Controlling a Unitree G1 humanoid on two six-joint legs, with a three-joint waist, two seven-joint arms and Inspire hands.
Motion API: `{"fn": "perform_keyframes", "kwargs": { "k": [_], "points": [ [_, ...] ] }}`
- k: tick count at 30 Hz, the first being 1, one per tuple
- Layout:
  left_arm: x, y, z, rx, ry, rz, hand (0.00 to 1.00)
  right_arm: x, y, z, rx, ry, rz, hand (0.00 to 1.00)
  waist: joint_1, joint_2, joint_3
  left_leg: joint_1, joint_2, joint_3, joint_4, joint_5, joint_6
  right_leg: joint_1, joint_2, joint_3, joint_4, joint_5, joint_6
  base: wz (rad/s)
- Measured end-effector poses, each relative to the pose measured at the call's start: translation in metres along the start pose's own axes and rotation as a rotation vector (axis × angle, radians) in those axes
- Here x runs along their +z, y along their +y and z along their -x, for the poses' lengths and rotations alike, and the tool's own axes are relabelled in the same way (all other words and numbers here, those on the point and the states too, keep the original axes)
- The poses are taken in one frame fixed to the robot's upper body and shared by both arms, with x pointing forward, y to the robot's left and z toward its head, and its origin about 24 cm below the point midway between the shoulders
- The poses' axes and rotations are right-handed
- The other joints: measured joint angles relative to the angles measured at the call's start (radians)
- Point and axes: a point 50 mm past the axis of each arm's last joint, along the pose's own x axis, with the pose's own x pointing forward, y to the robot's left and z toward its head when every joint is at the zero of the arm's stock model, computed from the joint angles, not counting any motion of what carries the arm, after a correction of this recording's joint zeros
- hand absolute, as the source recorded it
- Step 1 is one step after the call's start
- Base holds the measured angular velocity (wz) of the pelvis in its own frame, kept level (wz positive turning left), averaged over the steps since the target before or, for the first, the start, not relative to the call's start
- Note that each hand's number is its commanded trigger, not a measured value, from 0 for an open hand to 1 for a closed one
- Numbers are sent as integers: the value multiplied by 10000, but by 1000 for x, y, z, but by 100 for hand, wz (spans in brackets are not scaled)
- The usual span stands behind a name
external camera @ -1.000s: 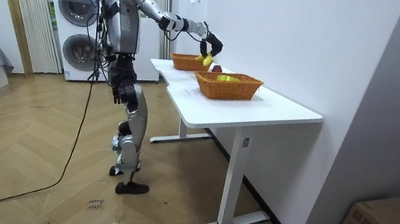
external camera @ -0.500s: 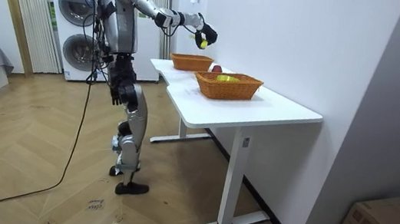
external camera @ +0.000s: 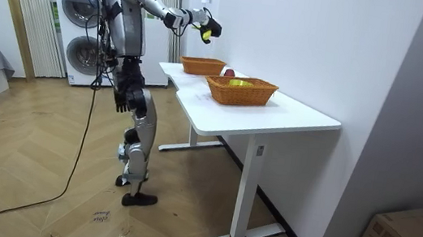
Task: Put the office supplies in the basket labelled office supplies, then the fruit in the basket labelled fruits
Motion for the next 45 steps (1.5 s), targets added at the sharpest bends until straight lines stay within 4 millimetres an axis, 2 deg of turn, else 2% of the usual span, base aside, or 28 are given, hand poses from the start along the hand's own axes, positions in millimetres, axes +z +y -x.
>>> {"fn": "perform_keyframes", "kwargs": {
  "k": [5,10,12,16,21,25,30,32,33,34,36,45],
  "points": [
    [-3,-3,1,-27,88,-24,0,11,5,-2,-120,-358,4,100,379,-83,8,-20,1,-32,0,-5,0,-12,5,-30,-5,0,0,1],
    [-4,-3,1,-11,88,-43,0,16,5,-4,-514,-550,-192,100,677,-162,48,-50,-24,-191,18,-7,5,17,-11,-56,-1,-4,7,9],
    [-9,-3,2,-15,205,-150,0,19,6,-5,-659,-632,-321,100,748,-188,67,-49,-71,-359,29,-16,-7,93,-48,-272,-5,-33,53,19],
    [-13,-5,3,-126,327,-384,0,29,10,-10,-970,-793,-280,100,1021,-158,89,-34,-82,-418,33,-6,16,132,-70,-456,-6,-40,64,8],
    [-15,-8,4,-184,386,-405,0,39,17,-14,-1089,-1085,-363,100,1350,-50,171,-39,-168,-658,28,2,48,228,-150,-598,-9,-128,187,16],
    [-16,-9,4,-105,406,-368,0,41,24,-15,-907,-1164,-213,100,1461,-51,171,-74,-170,-761,20,1,54,233,-161,-848,-9,-137,201,9],
    [-19,-7,5,126,482,-318,0,34,26,-18,-982,-872,-236,100,1498,-70,157,-64,-169,-798,14,13,59,247,-142,-839,-9,-140,204,2],
    [-19,-6,5,211,486,-325,0,31,27,-19,-1106,-728,-259,85,1513,-81,148,-54,-169,-798,14,13,62,251,-141,-836,-9,-142,206,0],
    [-19,-6,5,248,480,-326,0,30,28,-19,-1155,-688,-260,61,1510,-82,148,-52,-168,-798,14,12,64,251,-142,-835,-9,-143,207,0],
    [-19,-6,5,266,475,-325,0,30,28,-19,-1170,-672,-261,31,1507,-82,148,-52,-168,-798,14,11,64,250,-142,-836,-10,-143,208,0],
    [-17,-6,4,282,410,-309,0,28,30,-20,-1235,-550,-269,0,1508,-90,142,-55,-168,-798,14,10,64,247,-145,-843,-10,-146,211,0],
    [-15,-5,4,311,422,-340,0,26,30,-22,-1451,-348,-13,0,1577,-187,99,-54,-167,-825,16,4,59,252,-138,-854,-11,-148,212,0]
  ]
}}
